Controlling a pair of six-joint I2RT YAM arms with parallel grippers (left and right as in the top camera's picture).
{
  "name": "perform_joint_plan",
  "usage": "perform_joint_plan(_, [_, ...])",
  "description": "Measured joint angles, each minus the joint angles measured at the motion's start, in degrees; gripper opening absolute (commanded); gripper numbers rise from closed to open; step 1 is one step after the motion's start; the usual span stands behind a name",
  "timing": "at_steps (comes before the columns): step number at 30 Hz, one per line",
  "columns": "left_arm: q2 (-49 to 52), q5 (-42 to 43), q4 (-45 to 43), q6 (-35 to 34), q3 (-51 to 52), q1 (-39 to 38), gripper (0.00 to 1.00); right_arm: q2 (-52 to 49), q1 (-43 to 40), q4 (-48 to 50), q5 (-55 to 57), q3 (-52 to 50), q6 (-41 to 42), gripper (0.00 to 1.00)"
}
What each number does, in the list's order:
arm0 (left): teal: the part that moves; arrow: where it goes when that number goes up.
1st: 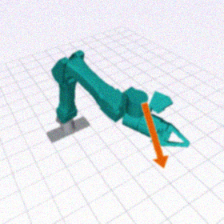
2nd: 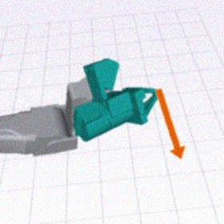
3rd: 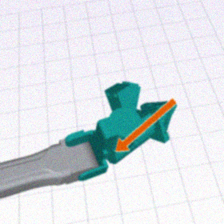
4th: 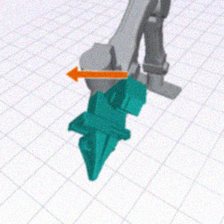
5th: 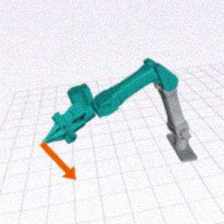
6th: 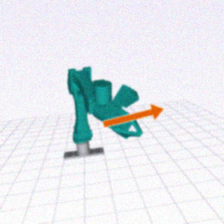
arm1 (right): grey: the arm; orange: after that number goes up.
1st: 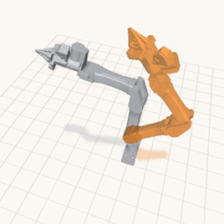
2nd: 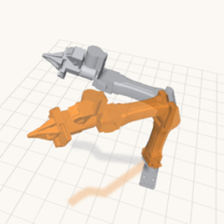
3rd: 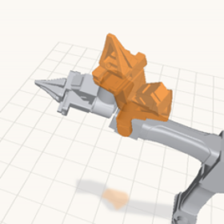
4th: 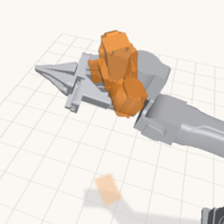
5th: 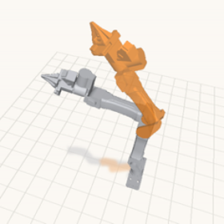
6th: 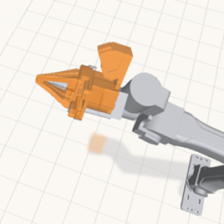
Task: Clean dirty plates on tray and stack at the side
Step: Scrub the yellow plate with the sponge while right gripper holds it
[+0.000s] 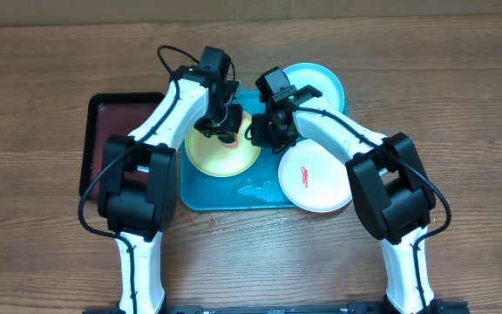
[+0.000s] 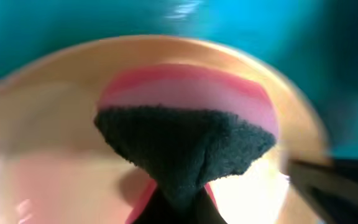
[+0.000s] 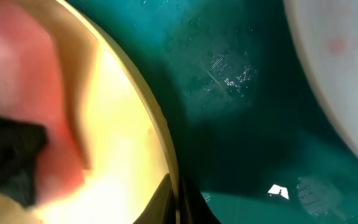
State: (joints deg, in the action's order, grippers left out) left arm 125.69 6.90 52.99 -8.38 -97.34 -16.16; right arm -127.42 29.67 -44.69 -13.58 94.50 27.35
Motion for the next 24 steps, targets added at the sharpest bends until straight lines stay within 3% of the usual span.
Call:
perform_joint_plan(5, [0.00, -12.04, 5.75, -6.05, -0.11, 0.00, 0.04, 0.00, 0.00, -0.02, 0.00, 0.00, 0.00, 0.04])
perform_joint_plan(10, [0.00, -16.55, 9.35, -7.82, -0.13, -0.28, 0.04, 0.00, 0.00, 0.02, 0.00, 0.00, 0.00, 0.04])
perform_joint_plan(24, [0.00, -0.61, 15.06, 2.82, -0.15, -3.28, 0.04, -0.37, -0.02, -3.76, -6.97, 0.00, 1.40, 0.04])
